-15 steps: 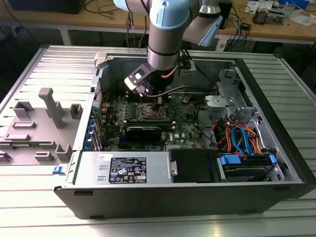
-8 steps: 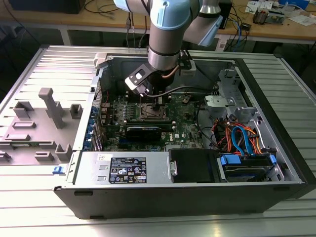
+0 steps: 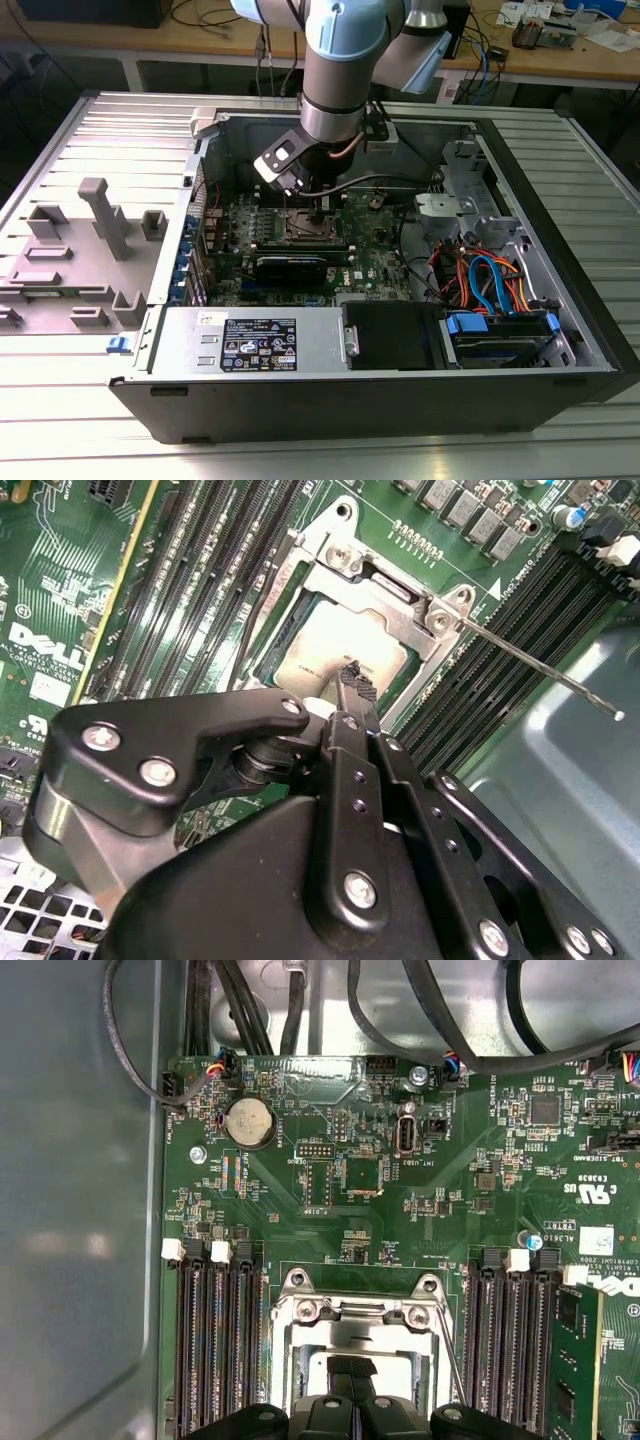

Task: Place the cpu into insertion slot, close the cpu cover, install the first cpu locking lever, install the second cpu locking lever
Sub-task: 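Install the first cpu locking lever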

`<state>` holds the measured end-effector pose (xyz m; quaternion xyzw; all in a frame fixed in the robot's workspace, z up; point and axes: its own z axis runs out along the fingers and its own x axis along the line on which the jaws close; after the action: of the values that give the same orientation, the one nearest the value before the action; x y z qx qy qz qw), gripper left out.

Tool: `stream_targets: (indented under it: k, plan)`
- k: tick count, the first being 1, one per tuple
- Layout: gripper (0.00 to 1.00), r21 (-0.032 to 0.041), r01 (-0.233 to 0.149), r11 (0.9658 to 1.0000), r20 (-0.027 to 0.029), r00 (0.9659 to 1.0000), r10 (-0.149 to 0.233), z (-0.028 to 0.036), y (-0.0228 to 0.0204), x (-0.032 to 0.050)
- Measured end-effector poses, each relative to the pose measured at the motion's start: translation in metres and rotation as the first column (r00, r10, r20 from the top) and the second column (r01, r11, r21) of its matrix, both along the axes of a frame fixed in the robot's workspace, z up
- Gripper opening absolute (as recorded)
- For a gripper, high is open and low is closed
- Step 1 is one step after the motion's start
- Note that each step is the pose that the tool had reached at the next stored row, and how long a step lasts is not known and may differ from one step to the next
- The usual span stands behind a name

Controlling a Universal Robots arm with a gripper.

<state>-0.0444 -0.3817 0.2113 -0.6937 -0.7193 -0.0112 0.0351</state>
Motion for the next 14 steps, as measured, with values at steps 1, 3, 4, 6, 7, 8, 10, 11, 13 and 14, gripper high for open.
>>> stream_targets:
  k: [1,3,4,6,7,8,10,11,13,14]
  plan:
    - [0.11,0.0,0.0,1.0,0.0,1.0,0.0,0.0004,0.0001,0.0001]
    - [0.11,0.0,0.0,1.0,-0.0003,1.0,0.0,0.0034,0.0,0.0001]
    - [0.11,0.0,0.0,1.0,-0.0004,1.0,0.0,0.0044,0.0,0.0001]
    - [0.11,0.0,0.0,1.0,-0.0005,1.0,0.0,0.0096,0.0,0.0001]
    - [0.11,0.0,0.0,1.0,-0.0005,1.0,0.0,0.0119,0.0,0.0001]
    - [0.11,0.0,0.0,1.0,-0.0006,1.0,0.0,0.0137,0.0,0.0001]
    - [0.11,0.0,0.0,1.0,-0.001,1.0,0.0,0.0201,0.0,0.0001]
    - [0.11,0.0,0.0,1.0,-0.0013,1.0,0.0,0.0217,0.0,0.0001]
    - [0.11,0.0,0.0,1.0,-0.0016,1.0,0.0,0.0255,0.0,0.0001]
    - [0.11,0.0001,0.0,1.0,-0.0016,1.0,0.0,0.029,0.0,0.0001]
